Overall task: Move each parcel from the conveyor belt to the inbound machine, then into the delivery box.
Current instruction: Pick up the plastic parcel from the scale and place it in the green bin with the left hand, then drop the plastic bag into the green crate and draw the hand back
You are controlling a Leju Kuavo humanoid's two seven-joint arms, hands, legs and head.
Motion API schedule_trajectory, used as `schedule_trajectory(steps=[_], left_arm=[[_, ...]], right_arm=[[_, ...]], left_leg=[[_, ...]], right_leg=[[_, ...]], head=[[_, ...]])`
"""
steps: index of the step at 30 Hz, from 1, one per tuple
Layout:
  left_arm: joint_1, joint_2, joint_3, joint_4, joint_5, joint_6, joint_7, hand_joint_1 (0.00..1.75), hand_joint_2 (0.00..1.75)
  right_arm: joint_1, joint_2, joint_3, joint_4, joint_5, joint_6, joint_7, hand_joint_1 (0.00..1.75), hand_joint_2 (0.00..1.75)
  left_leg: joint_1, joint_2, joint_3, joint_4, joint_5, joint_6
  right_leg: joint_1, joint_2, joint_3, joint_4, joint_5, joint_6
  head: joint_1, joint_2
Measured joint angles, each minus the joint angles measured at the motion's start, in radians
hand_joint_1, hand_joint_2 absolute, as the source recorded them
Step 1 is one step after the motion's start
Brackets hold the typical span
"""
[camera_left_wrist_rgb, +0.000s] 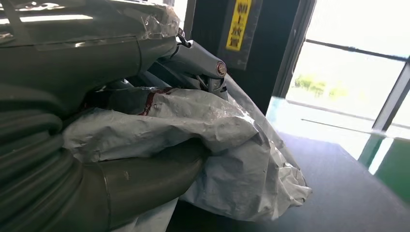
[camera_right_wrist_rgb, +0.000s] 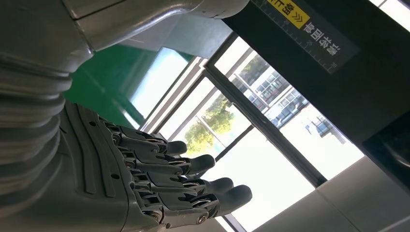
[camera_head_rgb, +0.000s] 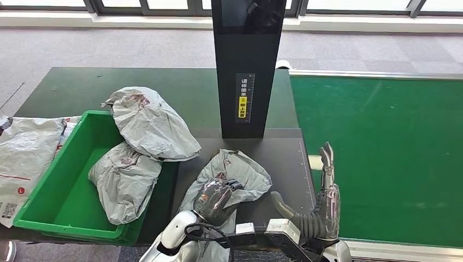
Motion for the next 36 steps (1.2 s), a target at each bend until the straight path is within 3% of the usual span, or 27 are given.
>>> schedule_trajectory(steps=[3,6,9,12,14,22,36], left_arm=[[0.019,0.002,0.008,-0.049,0.047,0.077,-0.033,1.75,1.75],[0.056,0.006,0.031,-0.165,0.116,0.213,-0.085,1.75,1.75],[0.109,0.001,0.090,-0.329,0.215,0.296,-0.208,1.75,1.75],[0.164,-0.022,0.188,-0.525,0.384,0.309,-0.373,1.75,1.75],[0.187,-0.029,0.239,-0.644,0.491,0.311,-0.419,1.75,1.75],[0.228,-0.038,0.342,-0.890,0.588,0.311,-0.431,1.75,1.75],[0.241,-0.044,0.391,-0.982,0.592,0.310,-0.433,1.75,1.75]], right_arm=[[0.000,-0.001,0.002,-0.002,0.002,-0.001,0.002,0.00,1.75],[0.001,-0.001,0.003,-0.006,0.002,-0.004,0.003,0.00,1.75],[0.001,-0.003,0.008,-0.006,-0.006,-0.016,0.003,0.00,1.75],[0.001,-0.005,0.010,-0.005,-0.018,-0.027,0.003,0.00,1.75],[0.001,-0.005,0.010,-0.005,-0.023,-0.032,0.002,0.00,1.75],[0.001,-0.005,0.010,-0.005,-0.027,-0.032,0.001,0.00,1.75],[0.000,-0.004,0.010,-0.005,-0.027,-0.031,-0.001,0.00,1.75]], left_leg=[[0.000,0.000,0.000,0.000,0.000,0.000],[0.000,0.000,-0.001,0.000,0.000,0.000],[0.000,0.000,-0.001,0.000,0.000,0.000],[0.001,0.001,-0.002,0.000,0.000,0.000],[0.001,0.000,-0.002,0.000,0.000,0.000],[0.001,0.000,-0.001,0.000,0.000,0.000],[0.001,0.000,-0.001,0.000,0.000,0.000]], right_leg=[[0.000,0.000,0.000,0.000,0.000,0.000],[0.000,0.000,-0.001,0.000,0.000,0.000],[0.000,0.000,-0.001,0.000,0.000,0.000],[0.001,0.000,-0.002,0.000,-0.001,-0.001],[0.001,0.000,-0.002,0.000,-0.001,-0.001],[0.001,0.000,-0.001,0.000,-0.001,-0.001],[0.001,0.000,-0.001,0.000,-0.001,-0.001]], head=[[0.000,0.000],[0.000,0.000],[0.000,0.000],[0.000,0.000],[0.000,0.000],[0.000,0.000],[0.000,0.000]])
